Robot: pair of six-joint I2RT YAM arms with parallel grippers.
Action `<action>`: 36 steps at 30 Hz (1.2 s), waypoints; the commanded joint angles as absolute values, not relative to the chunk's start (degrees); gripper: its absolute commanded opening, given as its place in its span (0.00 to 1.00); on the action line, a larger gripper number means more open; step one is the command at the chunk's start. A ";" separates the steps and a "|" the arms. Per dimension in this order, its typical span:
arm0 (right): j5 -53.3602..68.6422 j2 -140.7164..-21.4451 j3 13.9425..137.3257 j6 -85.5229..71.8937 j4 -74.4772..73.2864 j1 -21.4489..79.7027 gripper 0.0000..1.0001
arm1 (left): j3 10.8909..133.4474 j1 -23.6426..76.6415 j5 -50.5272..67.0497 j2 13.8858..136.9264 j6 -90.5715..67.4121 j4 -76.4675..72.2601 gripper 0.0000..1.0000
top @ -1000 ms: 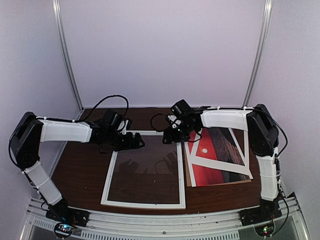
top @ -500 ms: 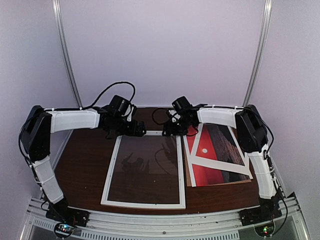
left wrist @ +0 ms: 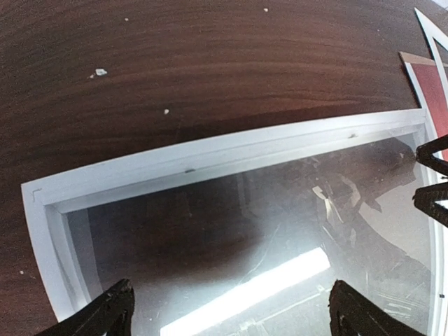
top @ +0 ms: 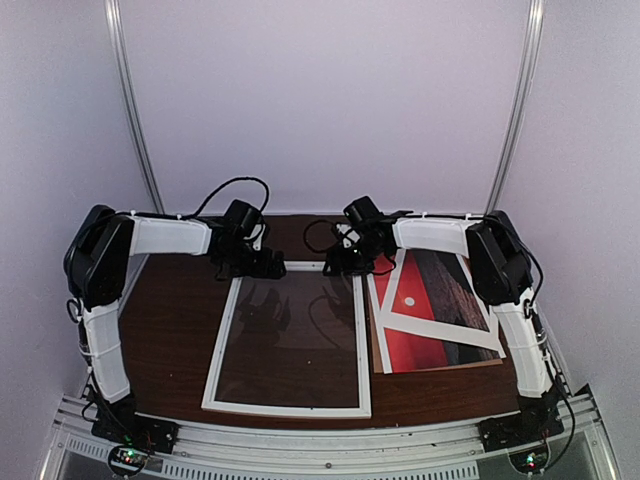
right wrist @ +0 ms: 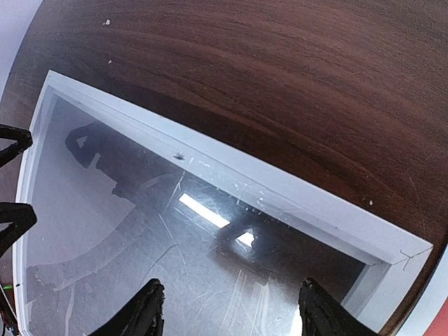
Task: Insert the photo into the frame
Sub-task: Press the glass panel into the frame body.
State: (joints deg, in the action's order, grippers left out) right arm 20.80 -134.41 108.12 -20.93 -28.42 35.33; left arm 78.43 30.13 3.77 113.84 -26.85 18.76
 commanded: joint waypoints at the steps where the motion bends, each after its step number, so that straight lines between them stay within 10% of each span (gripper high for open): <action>1: 20.49 -135.24 107.77 -21.08 -27.76 35.36 0.65 | 79.91 29.88 5.02 116.12 -25.93 15.80 0.98; 36: 19.89 -135.56 105.91 -18.21 -32.30 35.62 0.65 | 80.38 29.84 7.31 115.90 -21.36 8.48 0.97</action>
